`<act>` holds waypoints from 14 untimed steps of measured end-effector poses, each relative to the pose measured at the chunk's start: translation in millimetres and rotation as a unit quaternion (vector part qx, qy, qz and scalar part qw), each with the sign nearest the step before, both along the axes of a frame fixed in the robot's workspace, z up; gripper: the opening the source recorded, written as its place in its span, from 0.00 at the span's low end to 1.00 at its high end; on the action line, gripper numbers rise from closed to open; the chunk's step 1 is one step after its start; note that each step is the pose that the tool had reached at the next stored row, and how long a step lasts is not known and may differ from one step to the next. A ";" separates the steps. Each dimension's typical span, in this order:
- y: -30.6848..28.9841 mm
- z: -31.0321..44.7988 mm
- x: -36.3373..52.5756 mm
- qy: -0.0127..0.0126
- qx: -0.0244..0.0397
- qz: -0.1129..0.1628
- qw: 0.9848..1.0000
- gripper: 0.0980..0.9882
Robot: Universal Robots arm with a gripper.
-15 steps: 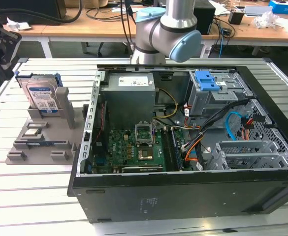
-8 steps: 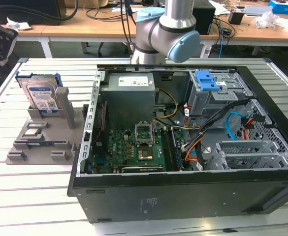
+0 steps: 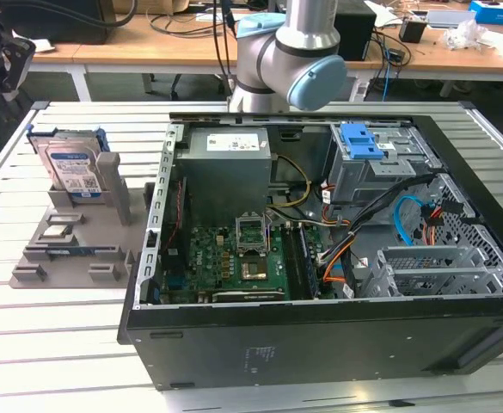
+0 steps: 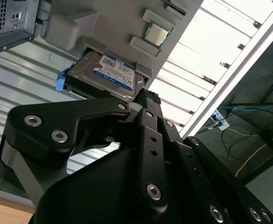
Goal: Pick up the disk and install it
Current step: 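Reach for the disk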
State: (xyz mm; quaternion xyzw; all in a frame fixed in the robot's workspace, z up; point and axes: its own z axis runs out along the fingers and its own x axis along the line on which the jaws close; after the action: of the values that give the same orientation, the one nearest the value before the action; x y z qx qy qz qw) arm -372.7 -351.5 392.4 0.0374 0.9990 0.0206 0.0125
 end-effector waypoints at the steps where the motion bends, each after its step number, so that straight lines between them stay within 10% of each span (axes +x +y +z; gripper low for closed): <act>1: 0.1 -0.1 -0.5 0.000 0.000 0.000 1.000 0.01; 14: 0.1 -0.1 -1.0 0.000 0.000 0.000 1.000 0.01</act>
State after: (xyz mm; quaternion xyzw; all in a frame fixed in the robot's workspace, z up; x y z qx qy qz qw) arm -373.7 -351.4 392.3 0.0374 0.9990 0.0206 0.0126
